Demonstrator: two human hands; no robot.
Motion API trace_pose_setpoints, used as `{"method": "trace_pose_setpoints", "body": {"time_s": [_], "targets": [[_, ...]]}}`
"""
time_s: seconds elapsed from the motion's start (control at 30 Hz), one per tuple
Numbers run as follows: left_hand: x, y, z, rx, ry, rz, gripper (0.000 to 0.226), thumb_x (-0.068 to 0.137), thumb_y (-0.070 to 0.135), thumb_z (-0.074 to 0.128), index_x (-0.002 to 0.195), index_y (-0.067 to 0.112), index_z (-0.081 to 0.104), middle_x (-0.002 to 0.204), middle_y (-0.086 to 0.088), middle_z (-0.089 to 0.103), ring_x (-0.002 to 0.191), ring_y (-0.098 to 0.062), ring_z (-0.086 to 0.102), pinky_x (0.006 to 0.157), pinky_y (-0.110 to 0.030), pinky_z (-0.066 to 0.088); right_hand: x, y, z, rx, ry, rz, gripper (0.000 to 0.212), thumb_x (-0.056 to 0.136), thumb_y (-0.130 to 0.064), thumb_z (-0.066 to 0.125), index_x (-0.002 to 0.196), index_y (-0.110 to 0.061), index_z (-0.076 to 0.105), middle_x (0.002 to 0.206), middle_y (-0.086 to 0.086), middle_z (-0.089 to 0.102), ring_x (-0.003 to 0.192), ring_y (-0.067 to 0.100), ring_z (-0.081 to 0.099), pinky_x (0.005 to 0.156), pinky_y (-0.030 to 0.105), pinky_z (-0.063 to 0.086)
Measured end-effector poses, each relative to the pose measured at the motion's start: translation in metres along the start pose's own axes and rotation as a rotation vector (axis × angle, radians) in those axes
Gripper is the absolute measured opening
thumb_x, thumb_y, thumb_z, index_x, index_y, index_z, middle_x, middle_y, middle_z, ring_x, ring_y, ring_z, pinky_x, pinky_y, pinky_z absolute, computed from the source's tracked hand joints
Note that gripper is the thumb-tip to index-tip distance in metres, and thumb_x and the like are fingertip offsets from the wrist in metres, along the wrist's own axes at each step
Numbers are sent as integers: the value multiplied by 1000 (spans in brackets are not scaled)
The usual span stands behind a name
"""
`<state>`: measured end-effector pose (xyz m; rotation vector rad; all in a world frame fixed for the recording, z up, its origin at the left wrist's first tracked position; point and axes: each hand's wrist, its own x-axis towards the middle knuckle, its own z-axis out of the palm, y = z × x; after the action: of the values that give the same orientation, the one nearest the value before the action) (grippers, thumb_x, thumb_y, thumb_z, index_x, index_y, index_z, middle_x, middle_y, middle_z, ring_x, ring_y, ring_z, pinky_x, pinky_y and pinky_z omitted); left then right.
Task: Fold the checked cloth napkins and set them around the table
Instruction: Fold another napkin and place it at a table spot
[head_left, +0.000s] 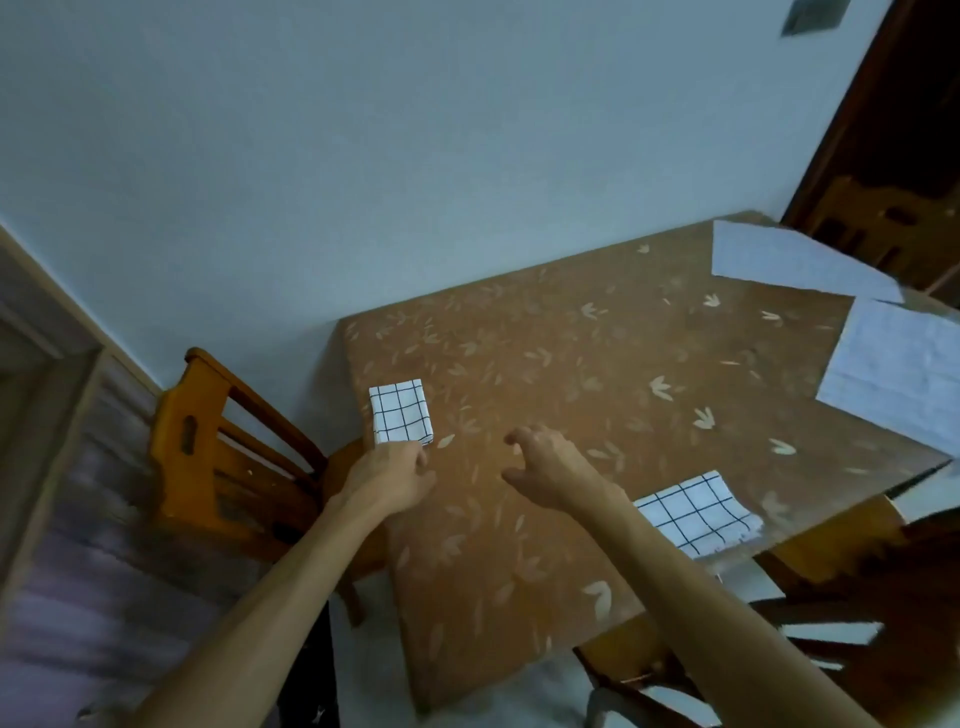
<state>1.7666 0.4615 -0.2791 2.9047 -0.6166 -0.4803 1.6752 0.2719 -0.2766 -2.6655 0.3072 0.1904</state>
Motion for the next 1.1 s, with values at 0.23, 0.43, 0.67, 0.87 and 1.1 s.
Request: {"method": "trace_pose_setpoints", "body": {"time_s": [0.23,0.43,0.67,0.87,1.1], "targets": [[-75,44,-26,41,-46,145,35,89,50,56,118,32,64,127,5,64,111,-18,60,92,-35,51,-93,-9,-40,24,62,-4,47,92,-35,59,135,-15,53,131,8,59,119,26,55,93,37,48],[-132,72,-5,-42,5,288,32,94,38,57,122,23,63,123,2,64,121,-18,55,89,-28,45,-187,-8,-57,82,146,61,45,92,-35,61,132,-15,55,123,3,63,112,22,59,95,38,48],[-197,128,14,-115,1,329,32,92,42,63,120,26,65,121,3,66,110,-17,61,88,-28,47,-283,30,-81,113,236,156,46,93,-34,61,135,-17,53,131,5,59,110,21,60,90,33,51],[-241,204,13,-56,148,362,26,92,44,61,114,31,65,115,7,68,109,-15,61,81,-28,46,-346,90,-105,128,362,152,49,92,-35,59,137,-17,50,132,3,57,118,18,54,98,36,48],[-281,329,41,-102,219,354,27,93,35,60,118,25,65,119,4,66,108,-17,59,79,-28,41,-417,195,-145,226,462,151,48,91,-31,61,136,-21,50,129,-3,56,115,14,53,95,29,47]]}}
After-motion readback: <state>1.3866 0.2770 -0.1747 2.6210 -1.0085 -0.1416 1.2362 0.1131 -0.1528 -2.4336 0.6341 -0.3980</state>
